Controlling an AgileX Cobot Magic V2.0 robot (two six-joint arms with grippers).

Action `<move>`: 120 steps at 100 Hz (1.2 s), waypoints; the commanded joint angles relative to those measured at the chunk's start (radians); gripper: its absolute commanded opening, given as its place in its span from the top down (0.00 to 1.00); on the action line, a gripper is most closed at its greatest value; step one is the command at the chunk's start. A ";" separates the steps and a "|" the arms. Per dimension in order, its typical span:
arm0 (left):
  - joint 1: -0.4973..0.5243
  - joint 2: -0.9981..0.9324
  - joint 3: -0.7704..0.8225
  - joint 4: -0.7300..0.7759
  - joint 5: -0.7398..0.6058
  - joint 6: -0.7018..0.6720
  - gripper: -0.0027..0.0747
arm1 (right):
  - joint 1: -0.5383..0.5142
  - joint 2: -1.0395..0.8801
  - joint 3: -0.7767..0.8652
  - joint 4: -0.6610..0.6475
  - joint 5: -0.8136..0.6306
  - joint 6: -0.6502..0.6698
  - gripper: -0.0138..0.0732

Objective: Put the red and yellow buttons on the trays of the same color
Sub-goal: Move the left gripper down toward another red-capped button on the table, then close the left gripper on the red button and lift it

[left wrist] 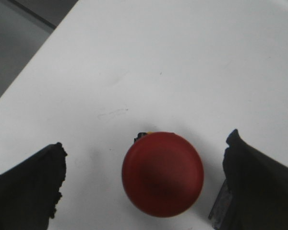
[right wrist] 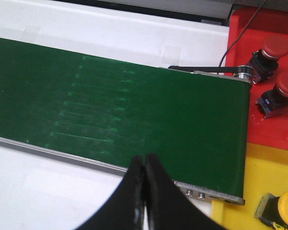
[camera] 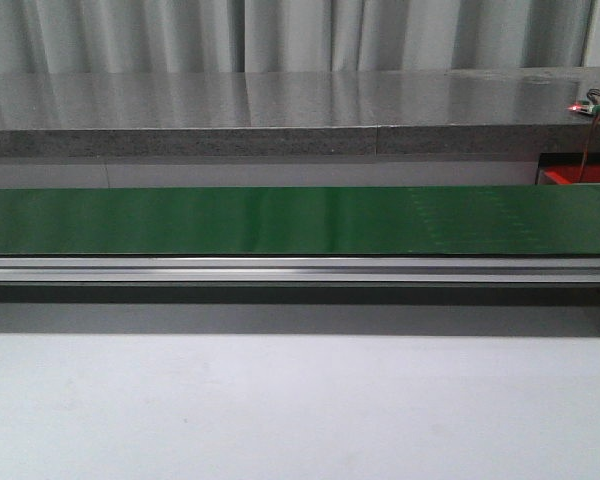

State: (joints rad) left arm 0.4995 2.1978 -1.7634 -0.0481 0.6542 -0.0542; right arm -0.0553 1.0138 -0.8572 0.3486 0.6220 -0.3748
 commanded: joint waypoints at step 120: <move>-0.048 -0.305 -0.123 0.041 0.189 0.014 0.79 | 0.001 -0.020 -0.028 0.017 -0.051 -0.007 0.93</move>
State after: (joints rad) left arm 0.4750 1.9986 -1.8537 -0.0095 0.8476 -0.0476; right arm -0.0553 1.0138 -0.8572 0.3486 0.6220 -0.3748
